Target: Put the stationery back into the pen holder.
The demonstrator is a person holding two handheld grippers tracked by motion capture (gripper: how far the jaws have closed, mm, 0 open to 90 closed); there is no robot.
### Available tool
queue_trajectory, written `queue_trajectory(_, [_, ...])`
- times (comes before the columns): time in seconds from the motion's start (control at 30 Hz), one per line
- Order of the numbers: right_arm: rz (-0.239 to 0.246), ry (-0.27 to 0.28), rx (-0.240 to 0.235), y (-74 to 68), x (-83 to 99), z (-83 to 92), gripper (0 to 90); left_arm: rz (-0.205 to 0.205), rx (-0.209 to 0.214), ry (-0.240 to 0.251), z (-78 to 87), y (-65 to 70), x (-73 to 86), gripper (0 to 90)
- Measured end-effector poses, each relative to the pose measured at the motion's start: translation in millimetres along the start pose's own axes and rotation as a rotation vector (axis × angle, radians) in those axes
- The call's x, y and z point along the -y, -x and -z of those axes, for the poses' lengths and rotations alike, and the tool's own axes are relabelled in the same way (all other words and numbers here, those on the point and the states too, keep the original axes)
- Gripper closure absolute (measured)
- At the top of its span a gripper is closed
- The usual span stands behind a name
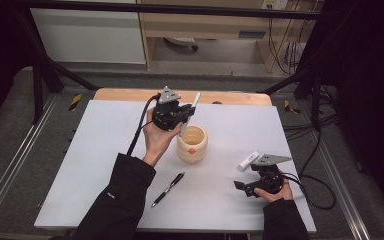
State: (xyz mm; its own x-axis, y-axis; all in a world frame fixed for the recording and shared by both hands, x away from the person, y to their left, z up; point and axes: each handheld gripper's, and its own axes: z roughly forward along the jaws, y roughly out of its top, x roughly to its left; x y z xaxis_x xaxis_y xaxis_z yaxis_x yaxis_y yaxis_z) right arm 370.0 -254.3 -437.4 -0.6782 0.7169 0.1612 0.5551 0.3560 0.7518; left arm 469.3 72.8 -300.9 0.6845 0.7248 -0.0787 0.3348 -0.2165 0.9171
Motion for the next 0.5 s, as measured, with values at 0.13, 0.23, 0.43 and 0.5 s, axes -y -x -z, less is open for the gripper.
queue_trajectory(0.13, [-0.002, 0.003, 0.001, 0.0, -0.1, 0.5, 0.6, 0.002, 0.007, 0.003, -7.9, 0.5, 0.1, 78.6])
queue_trajectory(0.23, [0.0, -0.002, 0.0, 0.0, 0.0, 0.3, 0.6, -0.004, 0.002, -0.001, -13.3, 0.1, 1.1, 78.5])
queue_trajectory(0.43, [0.001, -0.001, 0.0, 0.0, 0.1, 0.1, 0.6, 0.009, 0.011, -0.011, -24.8, -3.2, 5.9, 78.5])
queue_trajectory(0.5, [-0.001, -0.001, 0.0, -0.2, 0.1, 0.2, 0.6, 0.009, 0.01, -0.019, -28.1, -3.8, 7.9, 78.5])
